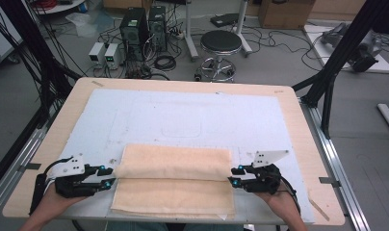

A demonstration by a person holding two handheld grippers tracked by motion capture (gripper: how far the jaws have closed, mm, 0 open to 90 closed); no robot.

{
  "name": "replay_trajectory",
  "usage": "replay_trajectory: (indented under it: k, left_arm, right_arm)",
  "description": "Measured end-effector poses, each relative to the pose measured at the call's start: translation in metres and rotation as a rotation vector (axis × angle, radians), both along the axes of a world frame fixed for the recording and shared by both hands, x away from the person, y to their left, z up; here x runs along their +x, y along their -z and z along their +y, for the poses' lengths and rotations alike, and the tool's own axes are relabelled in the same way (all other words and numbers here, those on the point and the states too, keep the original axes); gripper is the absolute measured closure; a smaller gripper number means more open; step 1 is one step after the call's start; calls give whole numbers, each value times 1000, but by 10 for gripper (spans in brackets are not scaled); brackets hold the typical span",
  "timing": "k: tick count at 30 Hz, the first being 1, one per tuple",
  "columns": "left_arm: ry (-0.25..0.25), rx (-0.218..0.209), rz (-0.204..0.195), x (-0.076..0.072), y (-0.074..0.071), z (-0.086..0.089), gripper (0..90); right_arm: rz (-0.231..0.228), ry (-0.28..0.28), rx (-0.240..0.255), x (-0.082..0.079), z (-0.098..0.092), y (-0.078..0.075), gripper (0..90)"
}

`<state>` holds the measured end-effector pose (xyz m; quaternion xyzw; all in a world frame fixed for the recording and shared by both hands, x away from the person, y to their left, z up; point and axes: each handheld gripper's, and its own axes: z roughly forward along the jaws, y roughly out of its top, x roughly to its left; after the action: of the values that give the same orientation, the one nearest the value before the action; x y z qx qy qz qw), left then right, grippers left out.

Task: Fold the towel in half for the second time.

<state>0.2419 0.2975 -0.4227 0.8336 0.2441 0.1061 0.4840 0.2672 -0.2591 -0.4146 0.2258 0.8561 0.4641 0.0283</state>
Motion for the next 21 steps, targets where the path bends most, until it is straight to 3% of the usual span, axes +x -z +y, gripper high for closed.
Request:
replay_trajectory:
  k: [4,8,13,15,21]
  left_arm:
    - [-1,-19,2,-4,-1,-1,471]
    - [69,-30,10,-8,-2,-11,417]
    - [136,20,-2,-10,1,-25,420]
    - [138,32,0,-8,3,-28,427]
    - [122,71,4,-1,11,-34,475]
  right_arm:
    - [-37,0,-12,-6,5,-6,561]
    - [-65,-38,-16,-13,16,-9,494]
    - [-86,-90,-52,-16,27,-4,461]
    - [-76,-113,-60,-19,30,-1,461]
    - [-96,-141,-146,-20,36,15,502]
